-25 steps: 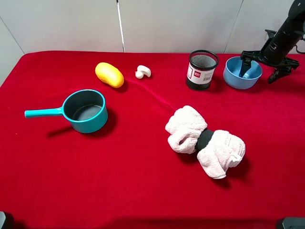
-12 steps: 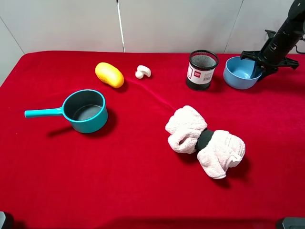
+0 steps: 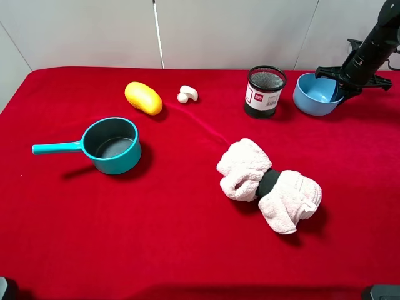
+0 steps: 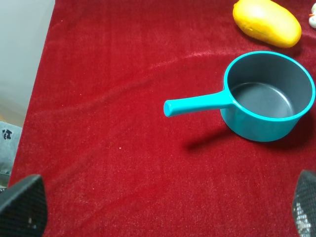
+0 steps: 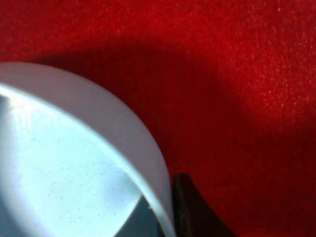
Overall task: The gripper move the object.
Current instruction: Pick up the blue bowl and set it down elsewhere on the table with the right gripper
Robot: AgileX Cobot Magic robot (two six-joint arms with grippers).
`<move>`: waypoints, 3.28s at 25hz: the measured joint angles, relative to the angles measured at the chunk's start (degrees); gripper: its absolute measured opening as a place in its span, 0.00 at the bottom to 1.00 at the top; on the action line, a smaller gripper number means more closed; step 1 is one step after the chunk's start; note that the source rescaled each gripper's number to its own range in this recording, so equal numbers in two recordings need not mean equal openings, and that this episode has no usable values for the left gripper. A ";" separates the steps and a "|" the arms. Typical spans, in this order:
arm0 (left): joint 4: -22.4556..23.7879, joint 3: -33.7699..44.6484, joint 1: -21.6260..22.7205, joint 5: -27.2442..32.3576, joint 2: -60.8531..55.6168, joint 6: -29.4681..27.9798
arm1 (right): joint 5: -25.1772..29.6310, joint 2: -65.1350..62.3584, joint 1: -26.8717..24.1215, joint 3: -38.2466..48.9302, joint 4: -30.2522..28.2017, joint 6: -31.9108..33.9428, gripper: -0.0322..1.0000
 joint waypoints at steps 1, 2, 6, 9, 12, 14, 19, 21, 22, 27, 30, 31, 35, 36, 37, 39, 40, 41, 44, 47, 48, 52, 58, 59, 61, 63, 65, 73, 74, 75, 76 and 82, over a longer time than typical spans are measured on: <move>0.00 0.00 0.00 0.00 0.00 0.00 | 0.00 -0.14 0.00 0.00 0.00 0.00 0.03; 0.00 0.00 0.00 0.00 0.00 0.00 | 0.00 -0.32 0.00 0.00 -0.05 0.00 0.03; 0.00 0.00 0.00 0.00 0.00 0.00 | 0.17 -1.92 0.00 -0.07 -0.05 0.00 0.03; 0.00 0.00 0.00 0.00 0.00 0.00 | 1.17 -3.25 0.00 -0.07 -0.32 0.00 0.03; 0.00 0.00 0.00 0.00 0.00 0.00 | 2.61 -4.79 0.00 -0.07 -1.09 0.00 0.03; 0.00 0.00 0.00 0.00 0.00 0.00 | 3.46 -5.57 0.00 -0.07 -1.52 0.00 0.03; 0.00 0.00 0.00 0.00 0.00 0.00 | 4.87 -7.75 0.00 -0.07 -2.14 0.00 0.03; 0.00 0.00 0.00 0.00 0.00 0.00 | 6.01 -8.97 0.00 -0.07 -2.30 0.00 0.03; 0.00 0.00 0.00 0.00 0.00 0.00 | 6.57 -9.55 0.00 -0.07 -2.32 0.00 0.03; 0.00 0.00 0.00 0.00 0.00 0.00 | 9.77 -11.99 0.00 -0.07 -2.40 0.00 0.03; 0.00 0.00 0.00 0.00 0.00 0.00 | 11.24 -13.61 0.00 -0.07 -2.51 0.00 0.03; 0.00 0.00 0.00 0.00 0.00 0.00 | 11.83 -14.28 0.00 -0.07 -2.56 0.00 0.03; 0.00 0.00 0.00 0.00 0.00 0.00 | 14.06 -16.79 0.00 -0.07 -2.56 0.00 0.03; 0.00 0.00 0.00 0.00 0.00 0.00 | 14.39 -17.21 0.00 -0.07 -2.56 0.00 0.03; 0.00 0.00 0.00 0.00 0.00 0.00 | 14.62 -17.77 0.00 -0.07 -2.56 -0.02 0.03; 0.00 0.00 0.00 0.00 0.00 0.00 | 14.74 -18.88 0.00 -0.07 -2.56 -0.02 0.03; 0.00 0.00 0.00 0.00 0.00 0.00 | 14.74 -19.58 0.00 -0.07 -2.56 -0.02 0.03; 0.00 0.00 0.00 0.00 0.00 0.00 | 14.75 -20.34 0.00 -0.07 -2.56 -0.02 0.03; 0.00 0.00 0.00 0.00 0.00 0.00 | 14.92 -22.83 0.00 -0.07 -2.50 -0.02 0.03; 0.00 0.00 0.00 0.00 0.00 0.00 | 14.94 -25.57 0.00 0.16 -1.82 -0.02 0.03; 0.00 0.00 0.00 0.00 0.00 0.00 | 14.94 -26.61 0.00 0.54 -1.48 -0.02 0.03; 0.00 0.00 0.00 0.00 0.00 0.00 | 14.94 -31.34 0.00 3.82 -0.09 -0.02 0.03; 0.00 0.00 0.00 0.00 0.00 0.00 | 14.96 -39.33 0.00 12.70 1.75 -0.02 0.03; 0.00 0.00 0.00 0.00 0.00 0.00 | 14.96 -40.81 0.07 14.25 2.13 -0.02 0.03; 0.00 0.00 0.00 0.00 0.00 0.00 | 14.96 -43.33 1.02 16.85 2.13 -0.15 0.03; 0.00 0.00 0.00 0.00 0.00 0.00 | 14.96 -45.98 2.80 19.19 1.97 -0.21 0.03; 0.00 0.00 0.00 0.00 0.00 0.00 | 15.00 -48.09 5.45 21.46 1.93 -0.21 0.03; 0.00 0.00 0.00 0.00 0.00 0.00 | 14.97 -52.90 18.24 27.14 1.69 2.40 0.03; 0.05 0.00 0.00 0.00 0.00 0.00 | 14.97 -52.90 20.18 27.55 1.51 3.09 0.03; 0.05 0.00 0.00 0.00 0.00 0.00 | 14.97 -52.90 22.16 28.00 1.42 3.76 0.03; 0.05 0.00 0.00 0.00 0.00 0.00 | 14.97 -52.90 23.87 28.49 1.19 4.69 0.03; 0.05 0.00 0.00 0.00 0.00 0.00 | 12.19 -52.90 36.26 30.93 0.38 10.75 0.03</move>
